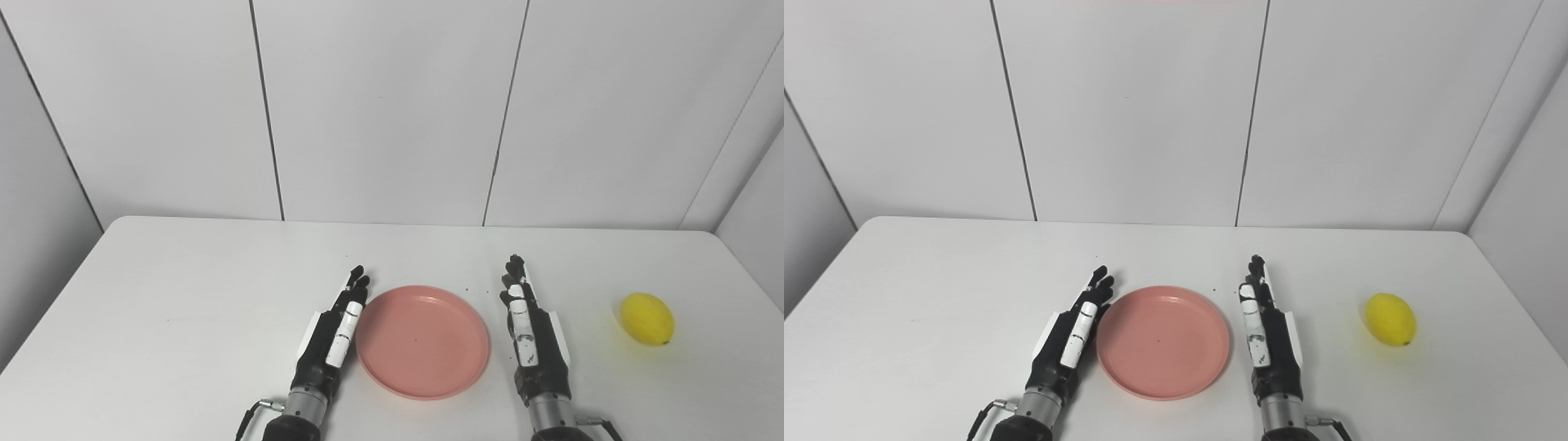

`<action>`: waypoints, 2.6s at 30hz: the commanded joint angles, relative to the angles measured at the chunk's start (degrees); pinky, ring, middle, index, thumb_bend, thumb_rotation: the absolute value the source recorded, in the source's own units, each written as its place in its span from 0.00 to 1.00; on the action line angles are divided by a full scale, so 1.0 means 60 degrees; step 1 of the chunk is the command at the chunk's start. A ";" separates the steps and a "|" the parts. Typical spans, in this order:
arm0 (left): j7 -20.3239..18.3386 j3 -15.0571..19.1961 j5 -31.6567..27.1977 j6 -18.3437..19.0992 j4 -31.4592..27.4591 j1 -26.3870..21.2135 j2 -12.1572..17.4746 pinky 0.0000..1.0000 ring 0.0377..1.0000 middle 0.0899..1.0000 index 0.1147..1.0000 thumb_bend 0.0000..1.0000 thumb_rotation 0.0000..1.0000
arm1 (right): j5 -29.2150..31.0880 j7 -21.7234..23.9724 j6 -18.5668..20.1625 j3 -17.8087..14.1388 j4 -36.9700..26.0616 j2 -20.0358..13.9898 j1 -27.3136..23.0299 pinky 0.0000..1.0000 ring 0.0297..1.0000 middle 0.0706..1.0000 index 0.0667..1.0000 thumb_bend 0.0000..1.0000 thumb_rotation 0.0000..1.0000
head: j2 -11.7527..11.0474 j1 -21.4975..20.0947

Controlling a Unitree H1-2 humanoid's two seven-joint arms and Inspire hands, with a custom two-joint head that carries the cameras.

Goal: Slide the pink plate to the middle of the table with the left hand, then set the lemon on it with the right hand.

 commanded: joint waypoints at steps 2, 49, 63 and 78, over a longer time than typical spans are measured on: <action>0.0274 0.0138 0.0114 -0.0471 0.0553 0.0186 0.0058 0.92 0.93 0.95 0.94 0.59 1.00 | -0.0495 -0.0353 -0.0222 -0.0148 -0.0721 -0.0027 -0.0262 1.00 1.00 0.98 0.97 0.73 1.00 | 0.0024 -0.0117; -0.1247 0.0796 -0.2273 -0.0464 0.0771 -0.0091 0.0499 0.99 0.99 1.00 1.00 0.64 1.00 | -0.6465 -0.0976 0.4666 -0.1708 -0.1995 -0.2927 0.0116 0.82 0.91 0.92 0.93 0.89 0.31 | 0.0300 -0.3219; -0.1304 0.0907 -0.2355 -0.0389 0.0651 -0.0037 0.0523 0.99 0.98 0.99 0.99 0.65 1.00 | -0.5834 -0.0644 0.4578 -0.1377 -0.0586 -0.3297 -0.0483 0.74 0.84 0.86 0.86 0.92 0.28 | 0.0410 -0.3214; -0.1232 0.0900 -0.2272 -0.0238 0.0508 0.0017 0.0447 0.98 0.98 0.99 0.99 0.64 1.00 | -0.5085 -0.1047 0.4135 -0.1087 0.1001 -0.3522 -0.1425 0.71 0.82 0.87 0.86 0.87 0.26 | 0.0372 -0.3048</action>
